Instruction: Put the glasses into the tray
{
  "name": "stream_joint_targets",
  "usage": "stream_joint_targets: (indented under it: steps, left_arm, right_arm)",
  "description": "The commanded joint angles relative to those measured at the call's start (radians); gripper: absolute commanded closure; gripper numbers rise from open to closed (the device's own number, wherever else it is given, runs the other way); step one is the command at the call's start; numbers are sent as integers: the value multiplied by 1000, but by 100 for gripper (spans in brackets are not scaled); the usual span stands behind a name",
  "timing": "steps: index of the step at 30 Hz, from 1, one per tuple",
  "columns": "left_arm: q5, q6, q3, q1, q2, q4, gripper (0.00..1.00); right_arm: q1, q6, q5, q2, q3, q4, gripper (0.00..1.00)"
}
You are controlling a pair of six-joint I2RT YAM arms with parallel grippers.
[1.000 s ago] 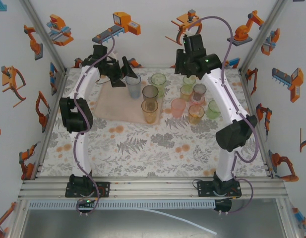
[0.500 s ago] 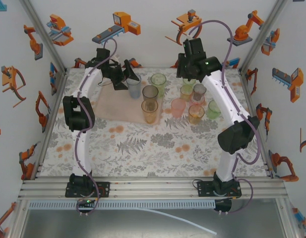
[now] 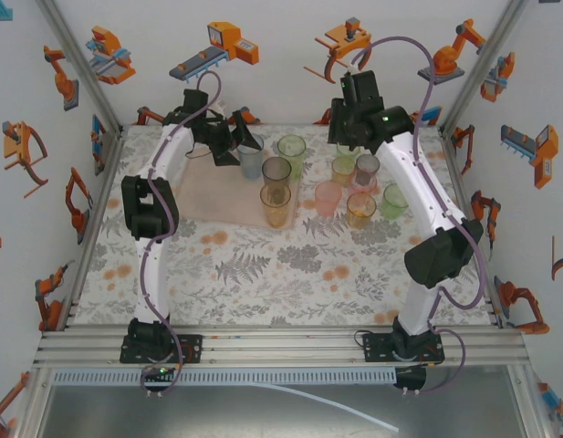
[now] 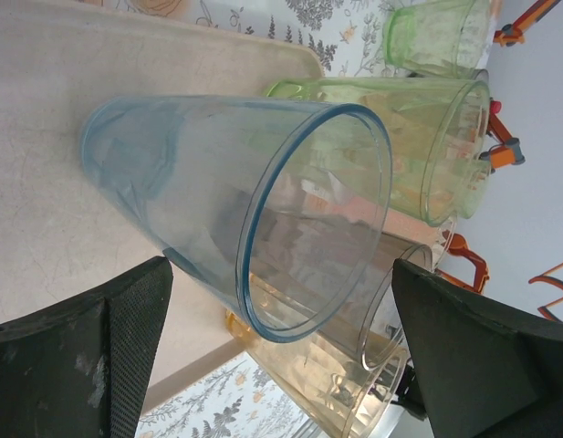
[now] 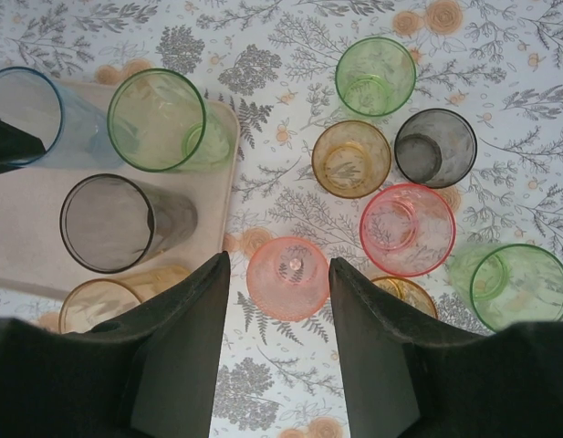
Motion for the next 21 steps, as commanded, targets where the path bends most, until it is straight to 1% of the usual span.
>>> stream_joint_targets:
  steps: [1,7,17,21]
  left_arm:
    - [38,3,48,-6,23,-2,3]
    - [41,29,44,-10,1,-30,3]
    - [25,65,-50,1,-83,-59,3]
    - [25,68,-71,9,-103,-61,3]
  right_arm:
    - [-11,11,28,-40,-16,13,53]
    - [-20,25,40,-59,-51,14,52]
    - [-36,51,29,-81,-95,13,51]
    - [-48,63,49,-86,-103,-30,51]
